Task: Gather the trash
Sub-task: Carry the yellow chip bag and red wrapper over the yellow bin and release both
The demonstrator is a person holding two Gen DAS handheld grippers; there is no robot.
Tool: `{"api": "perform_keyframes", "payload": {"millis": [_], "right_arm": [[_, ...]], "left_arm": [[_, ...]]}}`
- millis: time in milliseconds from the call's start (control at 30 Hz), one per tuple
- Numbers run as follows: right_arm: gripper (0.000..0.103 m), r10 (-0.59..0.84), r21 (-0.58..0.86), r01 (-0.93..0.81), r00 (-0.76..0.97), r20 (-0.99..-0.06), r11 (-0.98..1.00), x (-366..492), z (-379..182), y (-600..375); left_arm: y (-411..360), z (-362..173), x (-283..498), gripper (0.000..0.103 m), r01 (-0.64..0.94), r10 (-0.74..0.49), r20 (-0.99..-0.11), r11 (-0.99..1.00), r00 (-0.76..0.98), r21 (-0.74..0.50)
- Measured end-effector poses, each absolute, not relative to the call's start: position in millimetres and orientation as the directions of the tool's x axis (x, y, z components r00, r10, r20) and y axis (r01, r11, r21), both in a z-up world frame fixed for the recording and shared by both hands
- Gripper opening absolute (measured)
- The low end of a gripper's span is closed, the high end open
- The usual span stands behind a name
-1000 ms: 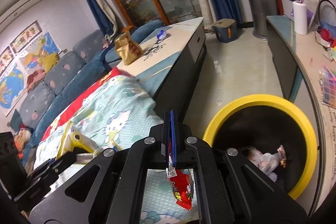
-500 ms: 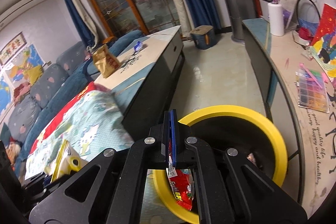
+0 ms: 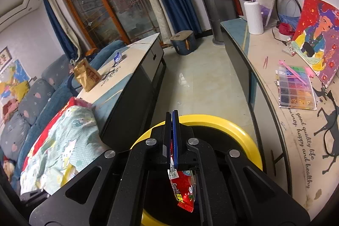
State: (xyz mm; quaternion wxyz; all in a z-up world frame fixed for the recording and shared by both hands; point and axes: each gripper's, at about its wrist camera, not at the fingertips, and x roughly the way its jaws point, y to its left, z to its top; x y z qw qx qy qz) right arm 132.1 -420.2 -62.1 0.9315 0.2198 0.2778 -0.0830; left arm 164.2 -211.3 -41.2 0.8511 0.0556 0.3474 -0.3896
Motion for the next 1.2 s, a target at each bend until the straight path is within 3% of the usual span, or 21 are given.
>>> {"api": "perform_keyframes", "payload": {"millis": [767, 933, 967, 1033, 1100, 1200], "right_arm": [[0.002, -0.002, 0.388, 0.289, 0.804, -0.594, 0.875, 131.7, -75.8, -430.9], [0.016, -0.002, 0.393, 0.297, 0.8, -0.6, 0.87, 126.7, -75.6, -430.1], [0.018, -0.003, 0.391, 0.297, 0.8, -0.6, 0.871, 125.3, -74.9, -429.7], [0.02, -0.004, 0.39, 0.298, 0.799, -0.601, 0.871, 124.2, -73.3, -428.9], [0.028, -0.006, 0.389, 0.297, 0.801, -0.599, 0.872, 121.1, -70.7, -427.2], [0.036, -0.007, 0.379, 0.289, 0.803, -0.596, 0.879, 115.7, -66.7, -423.7]], "left_arm": [[-260.2, -75.2, 174.5, 0.016, 0.741, -0.622, -0.707, 0.638, 0.337, -0.208], [-263.3, -79.9, 184.0, 0.02, 0.727, -0.624, -0.712, 0.645, 0.323, -0.235], [-262.7, -80.1, 185.7, 0.022, 0.724, -0.626, -0.711, 0.646, 0.321, -0.242], [-261.6, -78.6, 189.5, 0.046, 0.718, -0.627, -0.708, 0.651, 0.325, -0.247], [-257.6, -76.7, 191.3, 0.049, 0.71, -0.63, -0.702, 0.657, 0.331, -0.254], [-249.1, -71.1, 194.7, 0.068, 0.688, -0.624, -0.693, 0.679, 0.36, -0.254]]}}
